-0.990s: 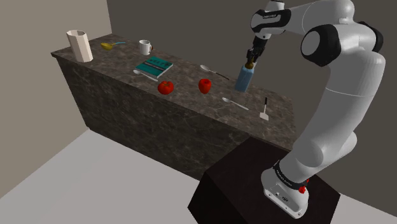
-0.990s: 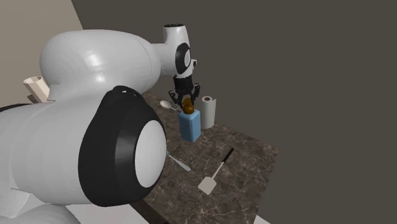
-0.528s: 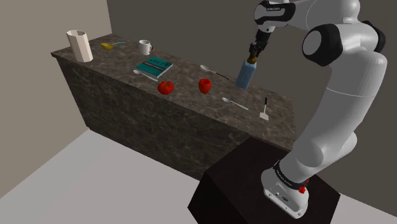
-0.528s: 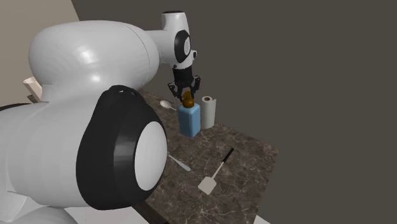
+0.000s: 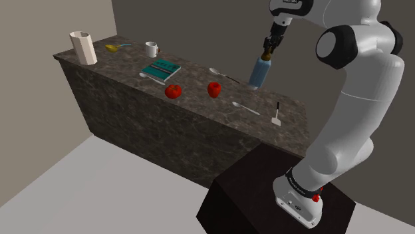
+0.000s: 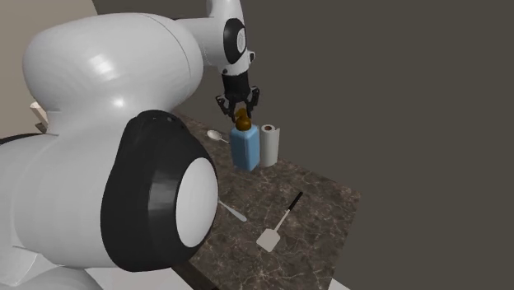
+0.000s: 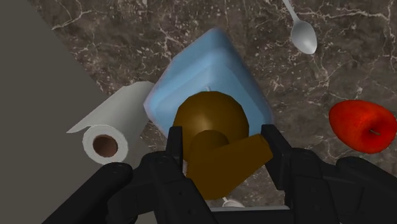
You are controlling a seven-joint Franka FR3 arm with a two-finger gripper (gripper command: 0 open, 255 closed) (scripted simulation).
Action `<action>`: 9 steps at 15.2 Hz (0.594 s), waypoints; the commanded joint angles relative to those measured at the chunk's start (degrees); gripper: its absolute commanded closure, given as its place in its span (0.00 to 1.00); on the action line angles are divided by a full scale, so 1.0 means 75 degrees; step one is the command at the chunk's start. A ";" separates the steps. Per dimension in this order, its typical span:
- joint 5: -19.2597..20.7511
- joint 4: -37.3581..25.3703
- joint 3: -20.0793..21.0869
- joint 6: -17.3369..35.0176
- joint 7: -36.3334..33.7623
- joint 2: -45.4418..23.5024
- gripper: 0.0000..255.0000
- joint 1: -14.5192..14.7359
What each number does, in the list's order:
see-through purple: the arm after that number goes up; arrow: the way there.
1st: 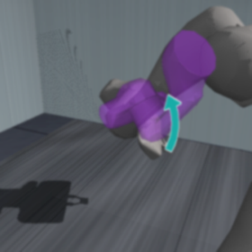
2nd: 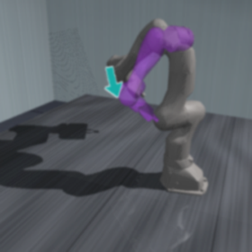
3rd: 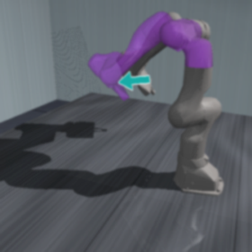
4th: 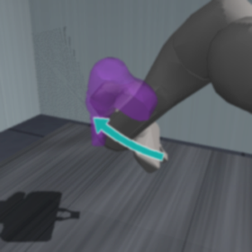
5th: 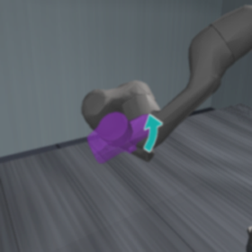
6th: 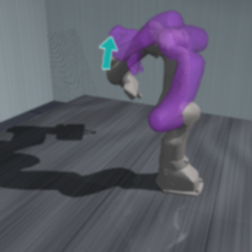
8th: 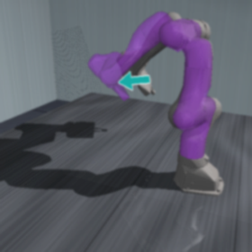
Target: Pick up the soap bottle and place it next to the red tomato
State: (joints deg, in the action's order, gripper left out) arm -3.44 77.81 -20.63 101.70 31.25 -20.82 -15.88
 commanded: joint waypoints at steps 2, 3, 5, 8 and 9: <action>-0.0017 -0.0353 -0.0002 -0.0300 0.0009 -0.0053 1.00 -0.0030; 0.0051 -0.0175 0.0034 -0.0252 -0.0162 0.0077 1.00 0.0120; 0.0177 0.0138 0.0113 -0.0175 -0.0509 0.0310 1.00 0.0407; 0.0343 0.0504 0.0252 -0.0102 -0.1035 0.0592 1.00 0.0810; 0.0392 0.0601 0.0304 -0.0087 -0.1211 0.0669 1.00 0.0936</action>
State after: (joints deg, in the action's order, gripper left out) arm -0.78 81.64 -18.64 100.77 23.26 -16.20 -9.59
